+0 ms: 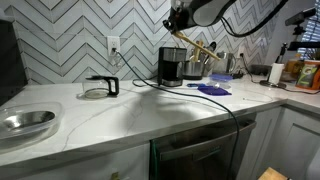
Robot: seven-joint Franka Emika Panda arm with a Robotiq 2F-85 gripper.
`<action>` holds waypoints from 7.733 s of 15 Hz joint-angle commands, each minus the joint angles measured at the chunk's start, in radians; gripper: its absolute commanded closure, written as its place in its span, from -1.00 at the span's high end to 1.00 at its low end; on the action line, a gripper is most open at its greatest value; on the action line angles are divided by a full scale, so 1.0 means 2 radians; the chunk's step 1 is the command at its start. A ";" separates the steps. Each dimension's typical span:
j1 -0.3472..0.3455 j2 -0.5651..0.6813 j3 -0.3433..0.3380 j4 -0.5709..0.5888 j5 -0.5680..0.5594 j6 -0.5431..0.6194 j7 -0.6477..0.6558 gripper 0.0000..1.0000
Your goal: Put the wooden spoon inside the silver container
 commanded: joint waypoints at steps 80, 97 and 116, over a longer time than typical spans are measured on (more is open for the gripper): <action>-0.135 0.412 -0.003 0.273 0.539 0.455 -0.101 -0.23; -0.110 0.198 0.025 0.143 0.511 0.188 -0.203 1.00; 0.040 -0.035 -0.084 -0.041 0.655 -0.093 -0.714 1.00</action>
